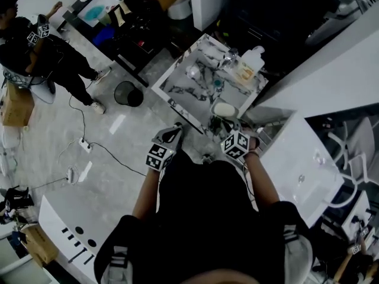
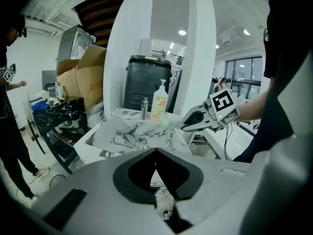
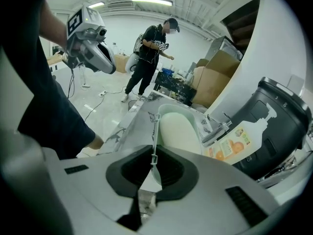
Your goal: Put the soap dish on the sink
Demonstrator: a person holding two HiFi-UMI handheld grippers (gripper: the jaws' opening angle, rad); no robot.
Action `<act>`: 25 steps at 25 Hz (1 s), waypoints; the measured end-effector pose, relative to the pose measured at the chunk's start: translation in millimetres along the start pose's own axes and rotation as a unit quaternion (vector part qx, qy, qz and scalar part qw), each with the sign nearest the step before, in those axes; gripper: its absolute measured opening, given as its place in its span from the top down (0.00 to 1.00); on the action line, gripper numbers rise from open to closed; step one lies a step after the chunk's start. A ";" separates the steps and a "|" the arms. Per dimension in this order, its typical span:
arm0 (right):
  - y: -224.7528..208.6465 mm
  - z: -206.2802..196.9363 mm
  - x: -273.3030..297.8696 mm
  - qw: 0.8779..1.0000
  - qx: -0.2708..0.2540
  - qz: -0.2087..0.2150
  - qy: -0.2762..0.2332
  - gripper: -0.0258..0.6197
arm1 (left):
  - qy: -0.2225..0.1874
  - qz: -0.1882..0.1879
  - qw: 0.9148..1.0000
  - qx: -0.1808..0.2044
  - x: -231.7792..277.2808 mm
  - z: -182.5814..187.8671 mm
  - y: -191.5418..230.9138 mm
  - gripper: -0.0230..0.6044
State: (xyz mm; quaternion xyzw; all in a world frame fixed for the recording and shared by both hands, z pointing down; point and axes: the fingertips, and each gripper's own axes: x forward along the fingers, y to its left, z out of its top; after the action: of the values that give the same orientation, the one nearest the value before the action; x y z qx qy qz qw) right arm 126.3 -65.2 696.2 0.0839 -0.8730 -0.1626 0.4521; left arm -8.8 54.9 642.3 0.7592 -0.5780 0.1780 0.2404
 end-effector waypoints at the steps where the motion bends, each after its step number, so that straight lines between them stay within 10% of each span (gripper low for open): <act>1: -3.7 0.7 1.8 1.000 0.002 -0.004 0.002 0.94 | 0.000 -0.004 1.000 0.004 3.9 2.2 3.8 0.96; 25: -55.8 62.0 74.8 0.992 0.093 -0.054 0.061 0.94 | 0.009 -0.103 0.993 0.057 50.9 63.5 141.9 0.96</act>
State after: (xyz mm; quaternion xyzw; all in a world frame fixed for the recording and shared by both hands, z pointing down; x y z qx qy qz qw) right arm 32.5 -126.3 699.7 0.1826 -0.8493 -0.0995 0.4853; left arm -132.4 -52.3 640.7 0.8253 -0.4836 0.1924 0.2190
